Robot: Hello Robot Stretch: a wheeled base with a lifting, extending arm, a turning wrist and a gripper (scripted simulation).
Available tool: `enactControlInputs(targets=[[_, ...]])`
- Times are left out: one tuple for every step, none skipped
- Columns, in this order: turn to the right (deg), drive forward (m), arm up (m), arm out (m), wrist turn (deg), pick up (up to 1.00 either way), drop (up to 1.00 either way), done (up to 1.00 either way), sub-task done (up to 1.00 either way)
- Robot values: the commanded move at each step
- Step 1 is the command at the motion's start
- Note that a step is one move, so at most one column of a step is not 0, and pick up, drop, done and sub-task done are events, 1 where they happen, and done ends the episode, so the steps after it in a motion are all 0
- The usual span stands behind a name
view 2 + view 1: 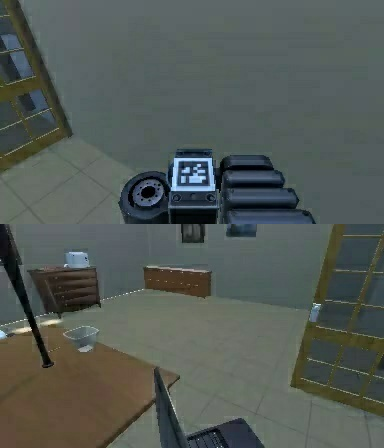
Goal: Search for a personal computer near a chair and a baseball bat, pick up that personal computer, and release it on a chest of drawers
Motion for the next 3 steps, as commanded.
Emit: enactControlInputs(targets=[[30.0,0.00,0.00,0.00,0.0,0.00,0.00,0.00,0.00],[3.0,0.00,0.00,0.00,0.0,0.00,0.00,0.00,0.00],[0.0,0.90,0.00,0.00,0.0,0.00,0.00,0.00,0.00]])
